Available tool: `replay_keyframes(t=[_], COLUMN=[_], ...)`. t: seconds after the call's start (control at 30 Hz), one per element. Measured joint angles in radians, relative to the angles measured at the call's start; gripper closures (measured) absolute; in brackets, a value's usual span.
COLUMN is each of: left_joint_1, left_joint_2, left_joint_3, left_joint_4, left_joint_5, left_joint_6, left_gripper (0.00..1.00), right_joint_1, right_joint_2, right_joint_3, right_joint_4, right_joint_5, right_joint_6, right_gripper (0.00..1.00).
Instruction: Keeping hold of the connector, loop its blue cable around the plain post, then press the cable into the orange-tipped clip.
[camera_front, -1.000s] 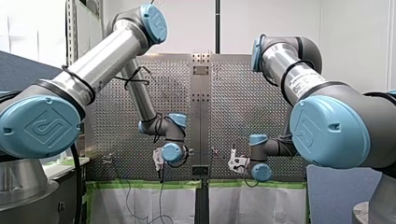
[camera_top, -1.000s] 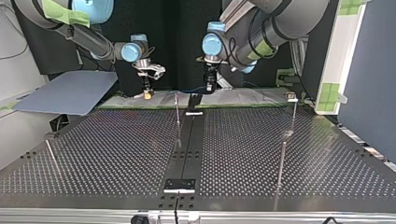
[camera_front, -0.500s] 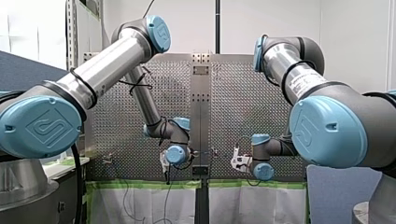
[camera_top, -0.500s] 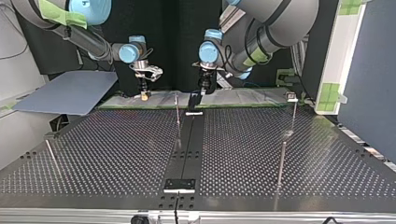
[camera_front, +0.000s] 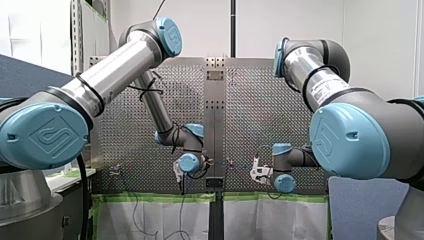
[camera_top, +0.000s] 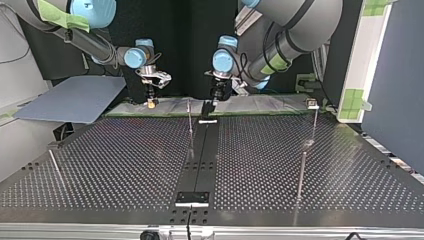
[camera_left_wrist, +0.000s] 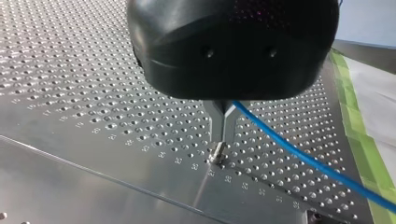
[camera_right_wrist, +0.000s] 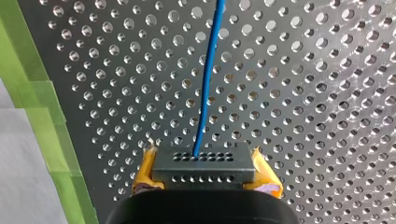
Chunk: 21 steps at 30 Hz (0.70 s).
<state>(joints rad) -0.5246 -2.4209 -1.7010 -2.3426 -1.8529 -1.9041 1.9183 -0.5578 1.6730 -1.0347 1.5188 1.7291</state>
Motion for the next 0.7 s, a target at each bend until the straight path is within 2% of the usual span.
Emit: replay_keyframes(t=[0.13, 0.5, 0.7], left_joint_1=[0.001, 0.011, 0.029], left_joint_2=[-0.018, -0.115, -0.132], left_joint_3=[0.016, 0.114, 0.163], left_joint_4=[-0.016, -0.060, -0.082], left_joint_5=[0.011, 0.040, 0.043], left_joint_6=[-0.007, -0.036, -0.043], left_gripper=[1.00, 1.00, 1.00], right_joint_1=[0.000, -0.001, -0.004], right_joint_2=[0.000, 0.000, 0.000], right_joint_3=[0.000, -0.002, -0.016], right_joint_4=[0.000, 0.002, 0.005], right_joint_5=[0.000, 0.000, -0.002], right_joint_6=[-0.006, -0.013, -0.014], right_gripper=[1.00, 1.00, 1.00])
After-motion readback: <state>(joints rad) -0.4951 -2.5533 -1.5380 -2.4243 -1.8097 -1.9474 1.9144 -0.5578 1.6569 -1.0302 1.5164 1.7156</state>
